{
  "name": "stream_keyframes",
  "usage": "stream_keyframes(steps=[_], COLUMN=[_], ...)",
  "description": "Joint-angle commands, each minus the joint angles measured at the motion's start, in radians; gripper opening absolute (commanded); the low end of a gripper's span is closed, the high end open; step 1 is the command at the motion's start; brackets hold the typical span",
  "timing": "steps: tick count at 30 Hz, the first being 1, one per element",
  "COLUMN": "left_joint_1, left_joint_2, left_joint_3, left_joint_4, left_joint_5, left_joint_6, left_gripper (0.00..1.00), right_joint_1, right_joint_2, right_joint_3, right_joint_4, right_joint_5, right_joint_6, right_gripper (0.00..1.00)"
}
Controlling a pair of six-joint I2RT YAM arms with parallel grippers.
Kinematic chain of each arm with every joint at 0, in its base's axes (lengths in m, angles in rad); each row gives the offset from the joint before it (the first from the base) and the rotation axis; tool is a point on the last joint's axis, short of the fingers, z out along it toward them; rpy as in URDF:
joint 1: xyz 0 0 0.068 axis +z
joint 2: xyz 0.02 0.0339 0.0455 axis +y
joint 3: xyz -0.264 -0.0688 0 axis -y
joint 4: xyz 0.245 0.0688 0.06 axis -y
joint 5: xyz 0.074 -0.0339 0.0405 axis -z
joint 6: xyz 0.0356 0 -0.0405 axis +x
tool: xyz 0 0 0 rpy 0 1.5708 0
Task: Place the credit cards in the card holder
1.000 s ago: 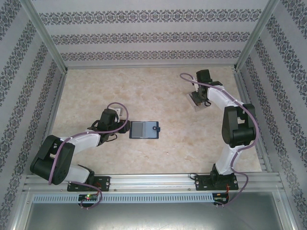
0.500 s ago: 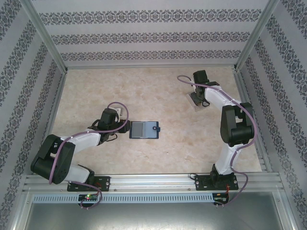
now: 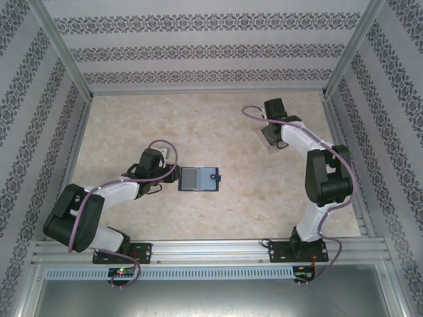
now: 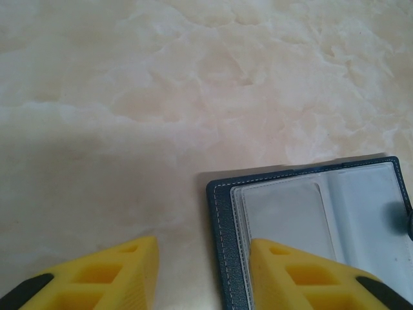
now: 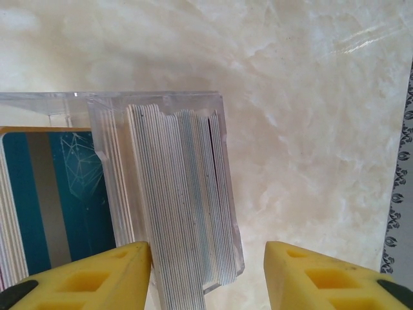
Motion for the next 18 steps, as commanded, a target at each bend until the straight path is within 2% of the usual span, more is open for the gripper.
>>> stream_keyframes(steps=[1,3,9,15,18], left_joint_1=[-0.011,-0.011,-0.012,-0.011,-0.012], left_joint_2=[0.009,0.01,0.013,0.025,0.025], left_joint_3=[0.018,0.022,0.024,0.032,0.038], left_joint_4=[-0.022,-0.035,-0.04,-0.051,-0.06], left_joint_5=[0.001,-0.011,-0.012,-0.017,-0.008], left_joint_6=[0.009,0.012,0.01,0.005,0.003], left_gripper=[0.42,0.42,0.42,0.42,0.42], right_joint_1=[0.008,0.009,0.018,0.02,0.02], right_joint_2=[0.006,0.009,-0.003,0.001,-0.001], right_joint_3=[0.013,0.011,0.008,0.01,0.012], right_joint_4=[0.004,0.007,0.01,-0.003,-0.007], right_joint_5=[0.02,0.018,0.027,0.007,-0.022], right_joint_6=[-0.007,-0.011,-0.019,-0.011,0.004], right_gripper=[0.41,0.34,0.23,0.01,0.0])
